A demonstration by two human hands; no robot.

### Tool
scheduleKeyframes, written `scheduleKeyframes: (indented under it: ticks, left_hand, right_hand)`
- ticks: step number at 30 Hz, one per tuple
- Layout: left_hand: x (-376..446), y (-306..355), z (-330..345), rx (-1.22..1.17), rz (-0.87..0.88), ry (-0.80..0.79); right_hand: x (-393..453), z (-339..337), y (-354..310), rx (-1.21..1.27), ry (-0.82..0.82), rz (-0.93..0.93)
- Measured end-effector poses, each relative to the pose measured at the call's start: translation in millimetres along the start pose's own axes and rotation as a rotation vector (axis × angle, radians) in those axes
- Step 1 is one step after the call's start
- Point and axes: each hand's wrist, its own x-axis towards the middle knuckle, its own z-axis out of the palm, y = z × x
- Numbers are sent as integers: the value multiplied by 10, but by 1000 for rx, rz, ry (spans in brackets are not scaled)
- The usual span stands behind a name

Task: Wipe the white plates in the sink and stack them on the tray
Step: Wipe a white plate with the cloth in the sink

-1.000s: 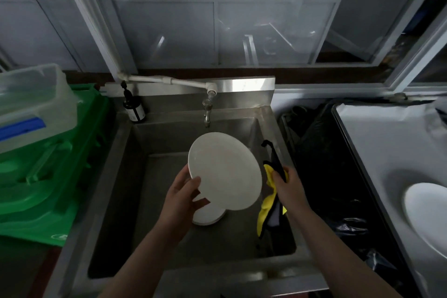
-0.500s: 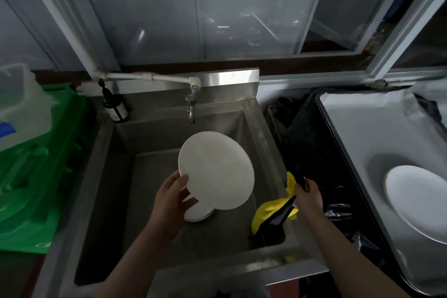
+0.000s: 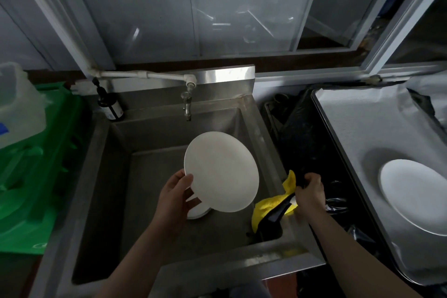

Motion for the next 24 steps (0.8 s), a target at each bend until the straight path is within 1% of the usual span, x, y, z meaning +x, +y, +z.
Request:
scheduleKeyframes:
  ticks: [2, 5, 15, 18, 21, 24]
  left_hand:
    - [-11, -7, -6, 1, 0, 1]
    - [-31, -22, 2, -1, -11, 9]
    - [-95, -11, -34, -10, 1, 9]
    - [-111, 12, -71, -13, 5, 22]
    - [-119, 52, -119, -30, 18, 28]
    - [-143, 78, -177, -40, 36, 26]
  right_hand:
    - [-40, 18, -17, -8, 42, 4]
    - [-91, 35, -37, -38, 62, -53]
    - [-294, 113, -330, -115, -20, -175]
    - [-404, 160, -526, -24, -92, -213]
    - [-550, 205, -747, 129, -170, -176]
    - [-637, 232, -896, 136, -185, -228]
